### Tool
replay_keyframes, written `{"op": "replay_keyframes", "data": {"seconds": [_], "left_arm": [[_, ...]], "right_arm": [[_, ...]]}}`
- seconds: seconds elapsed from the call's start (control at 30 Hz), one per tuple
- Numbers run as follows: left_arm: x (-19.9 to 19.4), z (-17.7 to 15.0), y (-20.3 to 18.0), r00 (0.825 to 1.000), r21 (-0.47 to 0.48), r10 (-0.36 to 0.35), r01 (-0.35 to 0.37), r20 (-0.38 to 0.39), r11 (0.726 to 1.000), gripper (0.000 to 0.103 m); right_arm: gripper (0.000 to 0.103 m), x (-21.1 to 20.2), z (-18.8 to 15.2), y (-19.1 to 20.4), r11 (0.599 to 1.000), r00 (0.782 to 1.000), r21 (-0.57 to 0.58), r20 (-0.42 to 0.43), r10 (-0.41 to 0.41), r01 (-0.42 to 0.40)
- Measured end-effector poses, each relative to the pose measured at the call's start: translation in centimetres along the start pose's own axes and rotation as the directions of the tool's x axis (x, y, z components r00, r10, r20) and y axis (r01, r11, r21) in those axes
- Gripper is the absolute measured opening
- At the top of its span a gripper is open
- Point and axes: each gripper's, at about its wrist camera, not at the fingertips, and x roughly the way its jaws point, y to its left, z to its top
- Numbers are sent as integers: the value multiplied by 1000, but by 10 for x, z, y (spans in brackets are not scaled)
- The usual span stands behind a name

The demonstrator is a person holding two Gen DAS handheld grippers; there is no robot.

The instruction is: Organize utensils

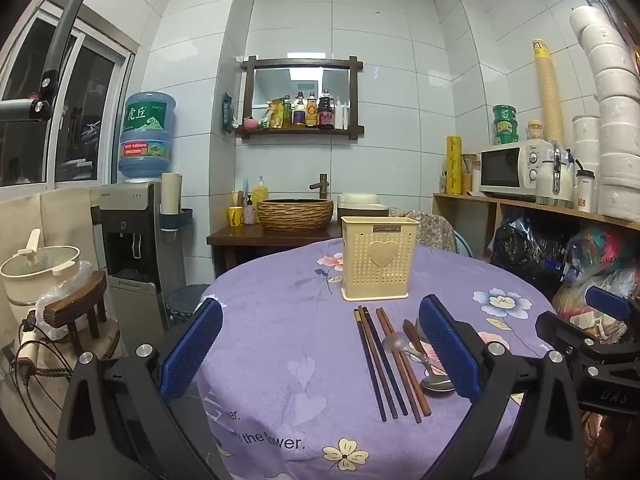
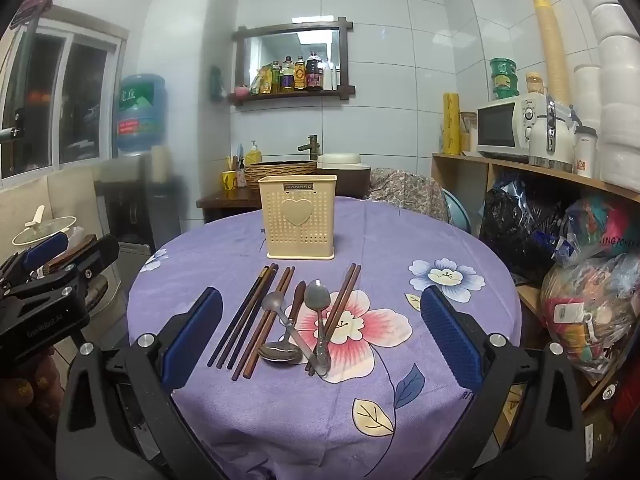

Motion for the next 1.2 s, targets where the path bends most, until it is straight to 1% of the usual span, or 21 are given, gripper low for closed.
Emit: {"op": "replay_keyframes", "data": {"seconds": [0.27, 0.3, 0.37, 1.2], "left_arm": [[5, 3, 7, 1000, -3, -10, 10, -13, 1000, 98], [2, -1, 1, 1000, 7, -4, 4, 7, 1000, 98], [1, -1, 0, 1000, 8, -3, 3, 9, 1000, 98], [1, -1, 2, 1000, 12, -3, 3, 7, 1000, 98]], "right_arm": [[98, 0, 0, 0, 1000, 1000, -3, 1, 1, -1], [98, 0, 0, 0, 1000, 1000, -3, 1, 0, 0], [98, 0, 1, 0, 1000, 1000, -2, 1, 0, 0], [98, 0, 1, 2, 1000, 1000, -5, 3, -4, 4]]}}
